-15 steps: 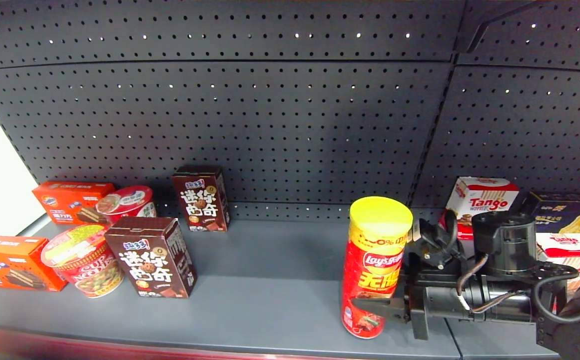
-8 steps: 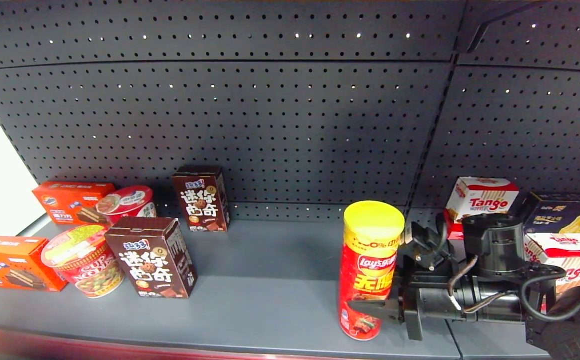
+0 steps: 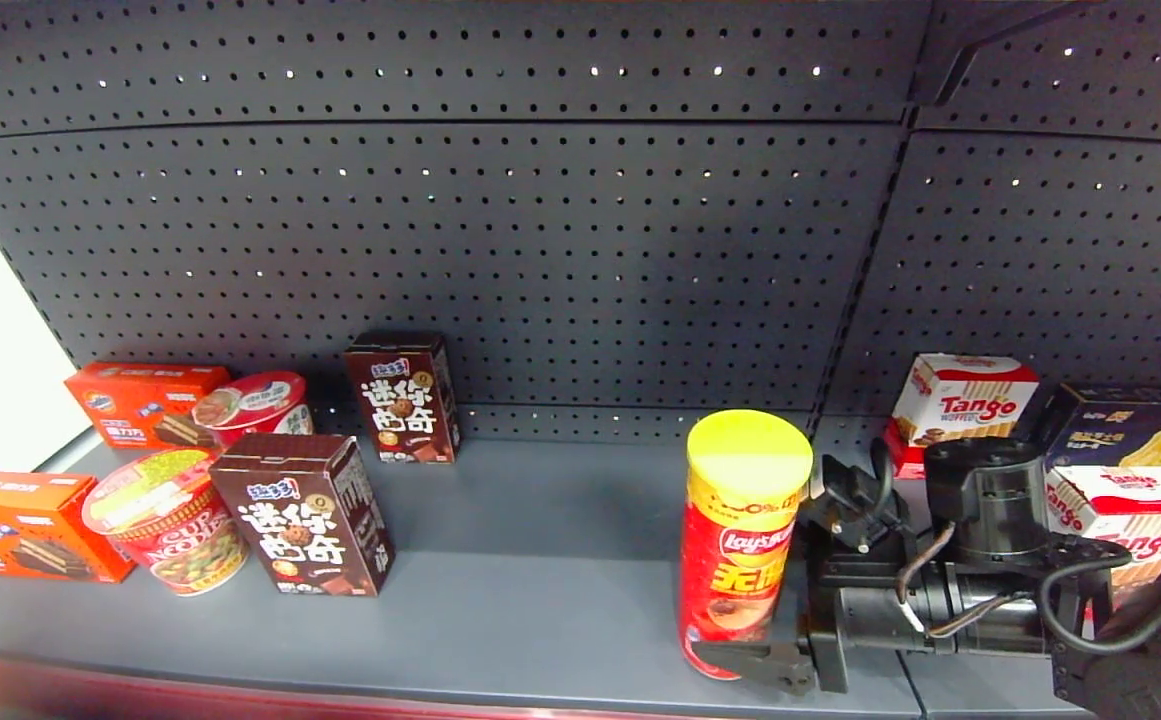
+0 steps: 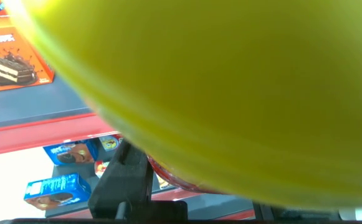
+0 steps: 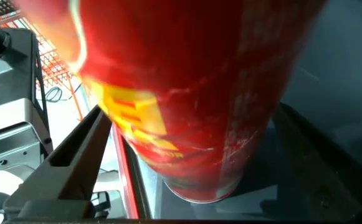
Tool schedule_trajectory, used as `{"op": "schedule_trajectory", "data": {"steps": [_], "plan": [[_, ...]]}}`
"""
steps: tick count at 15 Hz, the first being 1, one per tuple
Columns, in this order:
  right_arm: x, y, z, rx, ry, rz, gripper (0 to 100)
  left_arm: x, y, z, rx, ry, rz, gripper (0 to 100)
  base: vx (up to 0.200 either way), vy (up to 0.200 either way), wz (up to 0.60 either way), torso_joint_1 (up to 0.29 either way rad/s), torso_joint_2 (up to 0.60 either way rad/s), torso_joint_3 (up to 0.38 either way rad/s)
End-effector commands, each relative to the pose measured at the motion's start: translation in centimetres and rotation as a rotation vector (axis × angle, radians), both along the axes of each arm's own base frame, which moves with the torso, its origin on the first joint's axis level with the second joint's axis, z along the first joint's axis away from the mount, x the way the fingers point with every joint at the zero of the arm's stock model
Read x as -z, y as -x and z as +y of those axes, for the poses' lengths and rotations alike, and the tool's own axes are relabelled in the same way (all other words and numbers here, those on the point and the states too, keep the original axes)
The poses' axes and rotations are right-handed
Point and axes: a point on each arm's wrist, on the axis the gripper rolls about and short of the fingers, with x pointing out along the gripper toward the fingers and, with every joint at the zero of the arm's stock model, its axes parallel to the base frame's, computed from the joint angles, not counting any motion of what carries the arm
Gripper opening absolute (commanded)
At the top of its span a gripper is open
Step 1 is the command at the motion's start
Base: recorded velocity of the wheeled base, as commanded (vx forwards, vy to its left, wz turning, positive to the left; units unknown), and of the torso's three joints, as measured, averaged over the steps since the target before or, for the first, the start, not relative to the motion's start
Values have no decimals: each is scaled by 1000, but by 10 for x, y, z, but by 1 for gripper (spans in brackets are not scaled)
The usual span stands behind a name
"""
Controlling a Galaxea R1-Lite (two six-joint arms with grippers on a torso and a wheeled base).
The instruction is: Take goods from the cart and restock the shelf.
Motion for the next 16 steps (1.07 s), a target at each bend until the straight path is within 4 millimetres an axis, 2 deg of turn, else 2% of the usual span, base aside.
{"op": "schedule_trajectory", "data": {"steps": [1,16], "plan": [[1,2,-1,-1,3,2,100,0,0,0,-1,0,0,0,0,0,0,0,0,0],[1,24,-8,-23,11,10,100,6,-1,0,-1,-3,11,0,0,0,0,0,0,0]]}}
